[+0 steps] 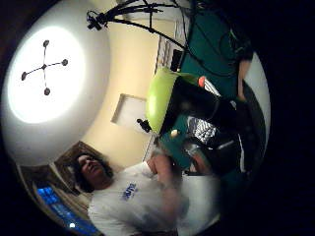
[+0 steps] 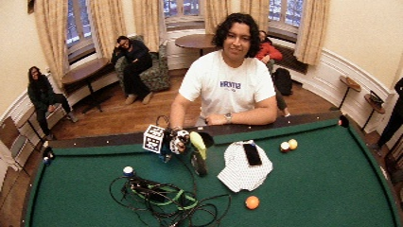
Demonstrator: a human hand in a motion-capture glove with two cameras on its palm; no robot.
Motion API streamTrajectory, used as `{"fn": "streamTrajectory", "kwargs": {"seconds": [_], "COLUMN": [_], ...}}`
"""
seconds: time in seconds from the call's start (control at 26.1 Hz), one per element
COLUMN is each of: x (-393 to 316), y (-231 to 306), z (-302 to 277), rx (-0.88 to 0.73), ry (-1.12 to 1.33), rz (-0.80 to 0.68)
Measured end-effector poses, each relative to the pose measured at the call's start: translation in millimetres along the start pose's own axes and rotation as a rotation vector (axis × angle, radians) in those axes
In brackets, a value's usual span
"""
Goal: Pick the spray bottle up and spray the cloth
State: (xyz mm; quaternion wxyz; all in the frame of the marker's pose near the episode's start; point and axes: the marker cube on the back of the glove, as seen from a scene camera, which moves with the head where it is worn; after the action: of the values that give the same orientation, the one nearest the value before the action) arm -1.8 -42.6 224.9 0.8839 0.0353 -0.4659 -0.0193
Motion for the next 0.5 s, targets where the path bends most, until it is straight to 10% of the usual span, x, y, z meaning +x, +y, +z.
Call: {"fn": "streamTrajectory", "kwargs": {"seconds": [0.5], "x": [-6.2], "y": [4.4], "z": [14.4], "rx": [-0.08], "ry": [0.083], "rz": [0.025]}}
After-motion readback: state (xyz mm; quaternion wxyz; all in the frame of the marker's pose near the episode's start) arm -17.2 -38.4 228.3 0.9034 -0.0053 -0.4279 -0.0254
